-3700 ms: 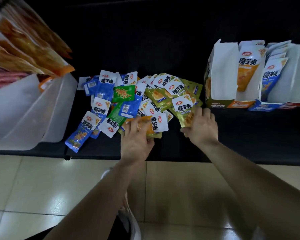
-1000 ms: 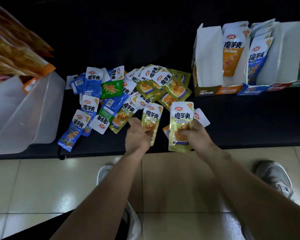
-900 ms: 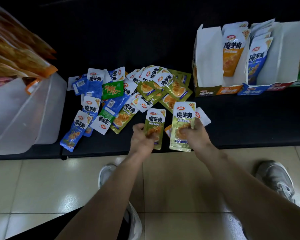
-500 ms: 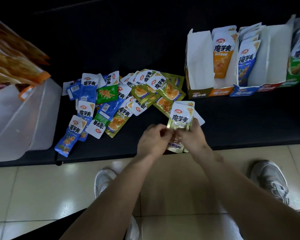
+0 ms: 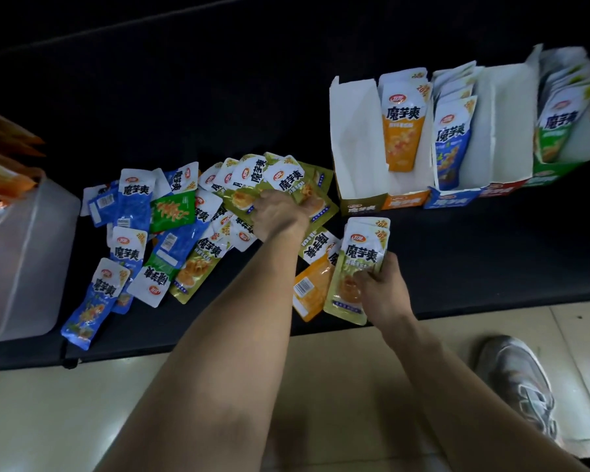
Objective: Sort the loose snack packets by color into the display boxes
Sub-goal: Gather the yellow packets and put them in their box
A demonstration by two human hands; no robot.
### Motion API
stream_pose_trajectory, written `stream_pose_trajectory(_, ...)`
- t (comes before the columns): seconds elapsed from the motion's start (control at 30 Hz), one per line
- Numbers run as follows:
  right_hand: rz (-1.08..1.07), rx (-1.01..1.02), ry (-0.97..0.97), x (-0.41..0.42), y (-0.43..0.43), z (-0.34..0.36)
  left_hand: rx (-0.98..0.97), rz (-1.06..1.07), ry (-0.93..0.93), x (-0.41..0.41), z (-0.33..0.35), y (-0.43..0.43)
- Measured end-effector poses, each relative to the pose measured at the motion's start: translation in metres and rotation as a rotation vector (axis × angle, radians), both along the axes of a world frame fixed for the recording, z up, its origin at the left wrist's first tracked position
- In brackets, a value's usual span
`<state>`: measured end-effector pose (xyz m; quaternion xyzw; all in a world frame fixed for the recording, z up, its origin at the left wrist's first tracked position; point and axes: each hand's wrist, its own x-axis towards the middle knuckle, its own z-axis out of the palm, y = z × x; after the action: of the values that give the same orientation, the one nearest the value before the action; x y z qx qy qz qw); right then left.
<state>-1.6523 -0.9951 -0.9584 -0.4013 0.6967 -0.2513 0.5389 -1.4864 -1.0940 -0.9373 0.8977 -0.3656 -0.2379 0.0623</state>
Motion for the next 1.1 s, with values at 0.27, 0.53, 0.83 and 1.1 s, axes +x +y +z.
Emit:
stream_pose_trajectory(0.27,0.026,-0.026,-0.067,-0.001,0.006,0.014,-0.447,0.131,0.621,0.022,0.019,0.052)
stream_pose_trajectory(0.53,-0.199,0.018,-0.325,0.018,0.013,0.025,-0.174,-0.251,0.696,-0.017,0.028,0.121)
stream_pose_trajectory(0.83,-0.160,-0.001,-0.131,-0.013,0.005,0.011,0.008,-0.783,-0.062,0.026,0.008,0.061)
stream_pose_trajectory(1.1,-0.018,-0.051,-0.031,-0.011,0.004,0.006,0.140,-0.942,-0.294,0.041,0.009,0.024)
